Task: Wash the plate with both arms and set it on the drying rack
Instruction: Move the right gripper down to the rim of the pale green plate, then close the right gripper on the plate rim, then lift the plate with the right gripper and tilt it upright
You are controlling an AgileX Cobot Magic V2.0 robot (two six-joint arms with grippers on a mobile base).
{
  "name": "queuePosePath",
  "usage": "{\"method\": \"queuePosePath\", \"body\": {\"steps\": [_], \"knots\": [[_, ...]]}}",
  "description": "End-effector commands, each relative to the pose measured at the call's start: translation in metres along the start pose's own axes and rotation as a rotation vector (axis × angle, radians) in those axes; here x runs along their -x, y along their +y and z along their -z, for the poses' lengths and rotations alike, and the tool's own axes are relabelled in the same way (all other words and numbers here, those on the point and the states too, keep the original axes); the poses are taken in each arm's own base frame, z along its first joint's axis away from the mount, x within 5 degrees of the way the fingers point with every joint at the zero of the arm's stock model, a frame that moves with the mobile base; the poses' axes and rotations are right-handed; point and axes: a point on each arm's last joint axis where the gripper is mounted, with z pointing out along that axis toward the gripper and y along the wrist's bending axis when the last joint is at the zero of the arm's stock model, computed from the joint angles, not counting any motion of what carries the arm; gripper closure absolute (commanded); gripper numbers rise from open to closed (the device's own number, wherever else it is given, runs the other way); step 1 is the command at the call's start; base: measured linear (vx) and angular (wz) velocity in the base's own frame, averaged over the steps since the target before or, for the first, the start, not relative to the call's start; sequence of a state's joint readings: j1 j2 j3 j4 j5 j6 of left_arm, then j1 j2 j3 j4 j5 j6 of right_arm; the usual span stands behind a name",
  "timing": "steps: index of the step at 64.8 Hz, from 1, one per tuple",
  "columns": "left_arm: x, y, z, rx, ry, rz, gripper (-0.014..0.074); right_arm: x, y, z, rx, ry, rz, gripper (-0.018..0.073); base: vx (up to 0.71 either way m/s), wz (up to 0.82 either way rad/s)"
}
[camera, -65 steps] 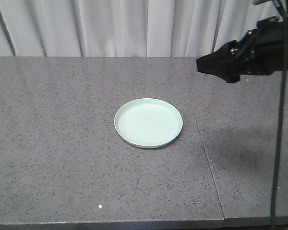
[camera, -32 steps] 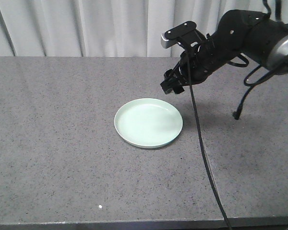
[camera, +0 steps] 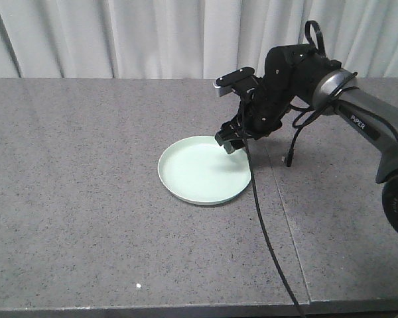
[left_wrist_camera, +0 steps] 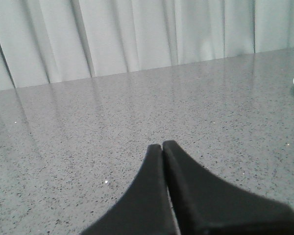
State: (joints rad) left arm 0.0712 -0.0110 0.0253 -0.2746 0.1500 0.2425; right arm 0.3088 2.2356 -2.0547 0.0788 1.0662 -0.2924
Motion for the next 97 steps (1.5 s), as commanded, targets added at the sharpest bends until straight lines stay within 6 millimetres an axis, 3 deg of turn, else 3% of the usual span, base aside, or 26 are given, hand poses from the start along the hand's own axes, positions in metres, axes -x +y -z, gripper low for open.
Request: {"method": "queuePosePath", "body": {"steps": [1, 33, 42, 57, 67, 76, 83, 89, 97], "knots": [[0.015, 0.001, 0.003, 0.014, -0.108, 0.01, 0.0603, 0.012, -0.003, 0.033, -0.041, -0.099, -0.003, 0.0051, 0.0, 0.0], [0.015, 0.001, 0.003, 0.014, -0.108, 0.01, 0.0603, 0.003, -0.002, 0.015, -0.011, 0.004, -0.015, 0.0079, 0.0, 0.0], [0.015, 0.001, 0.003, 0.014, -0.108, 0.01, 0.0603, 0.002, -0.002, 0.016, -0.013, 0.018, -0.017, 0.02, 0.0, 0.0], [0.015, 0.001, 0.003, 0.014, -0.108, 0.01, 0.0603, -0.001, -0.001, 0.016, -0.004, 0.046, -0.016, 0.0575, 0.0, 0.0], [0.015, 0.001, 0.003, 0.014, -0.108, 0.01, 0.0603, -0.001, 0.0, 0.02, 0.0, 0.045, -0.017, 0.0568, 0.0, 0.0], [0.015, 0.001, 0.003, 0.014, -0.108, 0.01, 0.0603, 0.003, 0.0, 0.047, -0.015, -0.012, -0.016, 0.0568, 0.0, 0.0], [0.015, 0.001, 0.003, 0.014, -0.108, 0.01, 0.0603, 0.004, -0.004, 0.083, -0.018, -0.084, -0.033, 0.0568, 0.0, 0.0], [0.015, 0.001, 0.003, 0.014, -0.108, 0.01, 0.0603, 0.001, -0.008, 0.119, -0.007, -0.153, -0.059, 0.0568, 0.0, 0.0], [0.015, 0.001, 0.003, 0.014, -0.108, 0.01, 0.0603, -0.011, -0.015, 0.184, 0.016, -0.264, -0.094, 0.0567, 0.0, 0.0]]}}
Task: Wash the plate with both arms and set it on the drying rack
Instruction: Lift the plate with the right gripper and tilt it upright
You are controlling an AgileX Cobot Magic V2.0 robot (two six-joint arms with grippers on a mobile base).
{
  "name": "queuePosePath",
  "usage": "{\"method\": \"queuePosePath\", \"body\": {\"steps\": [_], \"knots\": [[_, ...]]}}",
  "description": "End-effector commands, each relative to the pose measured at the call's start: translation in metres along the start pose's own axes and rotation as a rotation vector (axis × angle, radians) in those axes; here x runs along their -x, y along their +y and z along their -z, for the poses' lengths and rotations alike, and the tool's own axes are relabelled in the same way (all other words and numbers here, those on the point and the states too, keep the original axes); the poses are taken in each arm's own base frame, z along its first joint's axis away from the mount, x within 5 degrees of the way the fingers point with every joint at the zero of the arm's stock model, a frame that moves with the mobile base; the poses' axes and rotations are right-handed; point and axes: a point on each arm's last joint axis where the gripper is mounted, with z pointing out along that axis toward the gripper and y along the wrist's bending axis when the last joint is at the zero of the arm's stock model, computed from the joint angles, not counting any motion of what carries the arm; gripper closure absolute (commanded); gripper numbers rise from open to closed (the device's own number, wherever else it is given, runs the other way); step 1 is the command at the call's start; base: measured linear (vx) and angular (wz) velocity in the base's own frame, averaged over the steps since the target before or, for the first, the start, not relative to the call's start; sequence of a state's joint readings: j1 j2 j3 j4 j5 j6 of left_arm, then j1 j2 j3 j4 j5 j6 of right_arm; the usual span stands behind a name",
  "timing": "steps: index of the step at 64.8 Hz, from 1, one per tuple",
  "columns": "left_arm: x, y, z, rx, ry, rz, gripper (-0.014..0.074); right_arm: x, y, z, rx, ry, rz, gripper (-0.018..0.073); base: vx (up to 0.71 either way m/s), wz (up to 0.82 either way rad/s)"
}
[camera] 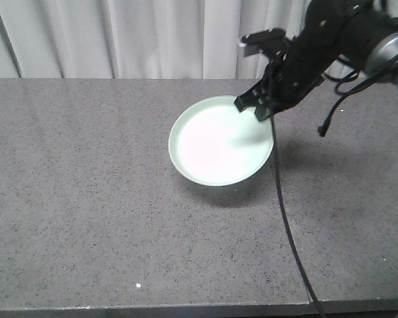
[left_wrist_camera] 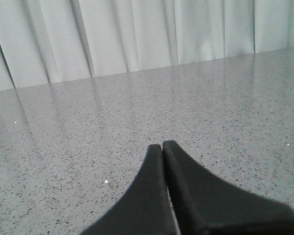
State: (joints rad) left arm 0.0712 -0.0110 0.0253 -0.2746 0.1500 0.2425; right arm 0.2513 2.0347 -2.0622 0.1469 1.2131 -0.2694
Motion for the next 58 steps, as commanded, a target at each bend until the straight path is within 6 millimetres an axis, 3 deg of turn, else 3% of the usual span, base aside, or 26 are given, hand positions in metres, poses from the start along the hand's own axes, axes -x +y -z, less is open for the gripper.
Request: {"method": "queuePosePath", "body": {"steps": [1, 12, 20, 27, 40, 49, 58], "knots": [[0.015, 0.001, 0.003, 0.014, -0.108, 0.01, 0.0603, 0.0, -0.002, 0.089, 0.0, -0.201, -0.014, 0.0566, 0.0, 0.0], [0.015, 0.001, 0.003, 0.014, -0.108, 0.01, 0.0603, -0.028, -0.003, 0.18, 0.0, -0.378, -0.062, 0.0565, 0.0, 0.0], [0.015, 0.001, 0.003, 0.014, -0.108, 0.01, 0.0603, -0.065, 0.004, 0.221, -0.009, -0.445, -0.062, 0.0564, 0.0, 0.0], [0.015, 0.001, 0.003, 0.014, -0.108, 0.01, 0.0603, -0.106, 0.015, 0.239, -0.033, -0.493, -0.087, 0.0564, 0.0, 0.0], [0.015, 0.001, 0.003, 0.014, -0.108, 0.01, 0.0603, -0.195, 0.047, 0.241, -0.104, -0.607, -0.141, 0.0562, 0.0, 0.0], [0.015, 0.001, 0.003, 0.014, -0.108, 0.01, 0.0603, -0.262, 0.078, 0.229, -0.126, -0.677, -0.189, 0.0561, 0.0, 0.0], [0.015, 0.001, 0.003, 0.014, -0.108, 0.01, 0.0603, -0.316, 0.102, 0.217, -0.134, -0.772, -0.263, 0.0561, 0.0, 0.0]]}}
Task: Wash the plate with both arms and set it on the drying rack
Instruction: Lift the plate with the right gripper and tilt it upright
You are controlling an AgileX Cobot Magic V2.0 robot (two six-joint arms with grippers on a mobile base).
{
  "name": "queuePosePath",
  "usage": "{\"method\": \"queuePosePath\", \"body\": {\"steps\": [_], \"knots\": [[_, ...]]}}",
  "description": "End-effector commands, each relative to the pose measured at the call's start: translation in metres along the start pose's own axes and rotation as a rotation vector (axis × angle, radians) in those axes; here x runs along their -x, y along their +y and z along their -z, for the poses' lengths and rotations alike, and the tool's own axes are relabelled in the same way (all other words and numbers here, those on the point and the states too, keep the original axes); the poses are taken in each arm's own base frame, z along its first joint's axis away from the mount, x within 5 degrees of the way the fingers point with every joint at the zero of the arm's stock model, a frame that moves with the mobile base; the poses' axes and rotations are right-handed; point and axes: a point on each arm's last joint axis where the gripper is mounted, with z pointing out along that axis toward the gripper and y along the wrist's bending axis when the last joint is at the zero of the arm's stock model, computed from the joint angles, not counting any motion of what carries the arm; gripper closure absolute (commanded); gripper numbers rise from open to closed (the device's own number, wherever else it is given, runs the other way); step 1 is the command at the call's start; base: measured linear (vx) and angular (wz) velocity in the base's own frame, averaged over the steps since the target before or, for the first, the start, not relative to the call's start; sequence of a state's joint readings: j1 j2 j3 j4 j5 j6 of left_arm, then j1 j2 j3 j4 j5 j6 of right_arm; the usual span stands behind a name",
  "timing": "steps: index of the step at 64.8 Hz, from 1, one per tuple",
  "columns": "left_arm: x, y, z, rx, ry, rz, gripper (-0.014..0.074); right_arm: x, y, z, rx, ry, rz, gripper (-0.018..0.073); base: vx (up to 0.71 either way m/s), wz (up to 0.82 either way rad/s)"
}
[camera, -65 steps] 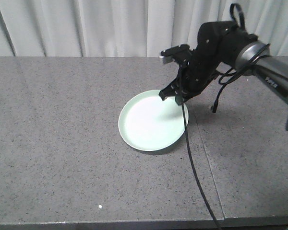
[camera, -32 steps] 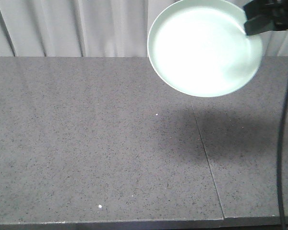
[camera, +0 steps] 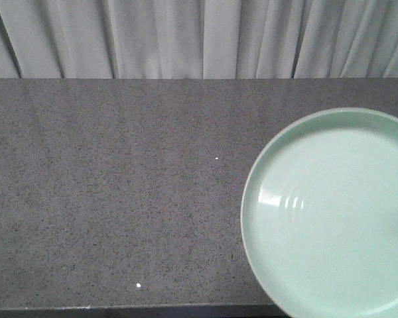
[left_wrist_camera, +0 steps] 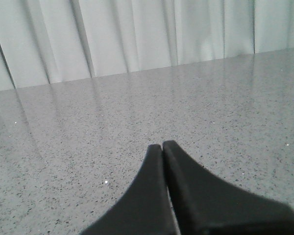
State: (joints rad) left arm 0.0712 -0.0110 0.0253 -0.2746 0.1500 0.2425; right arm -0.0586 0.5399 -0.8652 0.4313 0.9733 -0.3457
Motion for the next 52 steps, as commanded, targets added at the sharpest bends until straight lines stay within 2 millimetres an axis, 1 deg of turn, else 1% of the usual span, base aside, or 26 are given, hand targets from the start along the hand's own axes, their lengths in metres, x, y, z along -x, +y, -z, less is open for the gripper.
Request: {"method": "queuePosePath", "body": {"steps": [1, 3, 8, 14, 22, 52], "knots": [[0.015, 0.001, 0.003, 0.014, -0.108, 0.01, 0.0603, -0.022, 0.007, 0.02, -0.038, -0.18, -0.057, 0.0561, 0.0, 0.0], [0.015, 0.001, 0.003, 0.014, -0.108, 0.01, 0.0603, -0.031, 0.009, 0.027, -0.049, -0.209, -0.062, 0.0561, 0.0, 0.0], [0.015, 0.001, 0.003, 0.014, -0.108, 0.01, 0.0603, -0.047, 0.009, 0.033, -0.09, -0.204, -0.086, 0.0561, 0.0, 0.0], [0.015, 0.001, 0.003, 0.014, -0.108, 0.01, 0.0603, -0.055, 0.005, 0.036, -0.148, -0.166, -0.097, 0.0561, 0.0, 0.0], [0.015, 0.001, 0.003, 0.014, -0.108, 0.01, 0.0603, -0.056, -0.002, 0.038, -0.23, -0.159, -0.065, 0.0561, 0.0, 0.0], [0.015, 0.001, 0.003, 0.014, -0.108, 0.01, 0.0603, -0.059, -0.001, 0.037, -0.222, -0.122, -0.071, 0.0561, 0.0, 0.0]]}}
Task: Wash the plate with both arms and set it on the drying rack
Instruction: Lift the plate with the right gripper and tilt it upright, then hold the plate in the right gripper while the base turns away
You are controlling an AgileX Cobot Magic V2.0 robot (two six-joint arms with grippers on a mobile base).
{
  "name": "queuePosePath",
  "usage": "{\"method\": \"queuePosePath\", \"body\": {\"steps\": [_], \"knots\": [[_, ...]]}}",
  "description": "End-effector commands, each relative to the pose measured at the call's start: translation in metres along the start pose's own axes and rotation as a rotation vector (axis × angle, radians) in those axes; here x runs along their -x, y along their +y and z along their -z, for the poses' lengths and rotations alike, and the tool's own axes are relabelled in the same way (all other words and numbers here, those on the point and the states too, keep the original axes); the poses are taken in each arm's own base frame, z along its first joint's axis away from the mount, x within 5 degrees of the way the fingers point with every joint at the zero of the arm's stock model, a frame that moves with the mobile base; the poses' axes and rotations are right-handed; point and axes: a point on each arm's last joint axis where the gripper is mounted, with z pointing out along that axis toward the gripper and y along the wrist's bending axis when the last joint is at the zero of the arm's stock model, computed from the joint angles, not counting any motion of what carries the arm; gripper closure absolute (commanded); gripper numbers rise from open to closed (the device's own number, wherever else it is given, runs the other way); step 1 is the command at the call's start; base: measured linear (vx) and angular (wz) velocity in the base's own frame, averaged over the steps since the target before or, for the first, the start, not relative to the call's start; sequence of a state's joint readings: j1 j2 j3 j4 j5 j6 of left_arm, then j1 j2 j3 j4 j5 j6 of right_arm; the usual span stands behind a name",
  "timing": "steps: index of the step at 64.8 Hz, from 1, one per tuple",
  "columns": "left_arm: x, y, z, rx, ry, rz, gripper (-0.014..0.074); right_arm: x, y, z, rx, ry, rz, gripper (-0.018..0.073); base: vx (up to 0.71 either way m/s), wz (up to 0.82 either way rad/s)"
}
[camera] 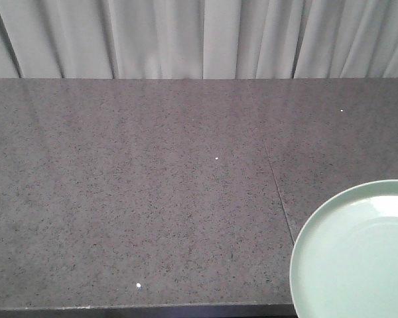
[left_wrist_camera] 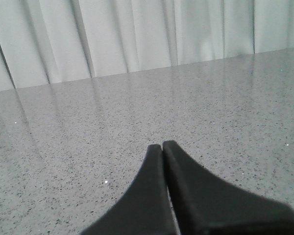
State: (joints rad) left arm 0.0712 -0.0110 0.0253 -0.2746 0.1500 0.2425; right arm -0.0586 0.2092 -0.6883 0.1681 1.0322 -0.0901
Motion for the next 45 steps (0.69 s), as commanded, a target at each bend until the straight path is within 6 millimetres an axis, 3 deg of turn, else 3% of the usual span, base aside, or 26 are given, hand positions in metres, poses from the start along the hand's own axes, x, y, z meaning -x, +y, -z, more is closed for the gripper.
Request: {"method": "queuePosePath", "body": {"steps": [1, 45], "knots": [[0.0151, 0.0011, 0.0032, 0.014, -0.108, 0.01, 0.0603, 0.012, -0.0002, 0.0026, -0.008, -0.078, -0.004, 0.0561, 0.0, 0.0], [0.0151, 0.0011, 0.0032, 0.014, -0.108, 0.01, 0.0603, 0.012, -0.0002, 0.0026, -0.008, -0.078, -0.004, 0.0561, 0.0, 0.0]]}}
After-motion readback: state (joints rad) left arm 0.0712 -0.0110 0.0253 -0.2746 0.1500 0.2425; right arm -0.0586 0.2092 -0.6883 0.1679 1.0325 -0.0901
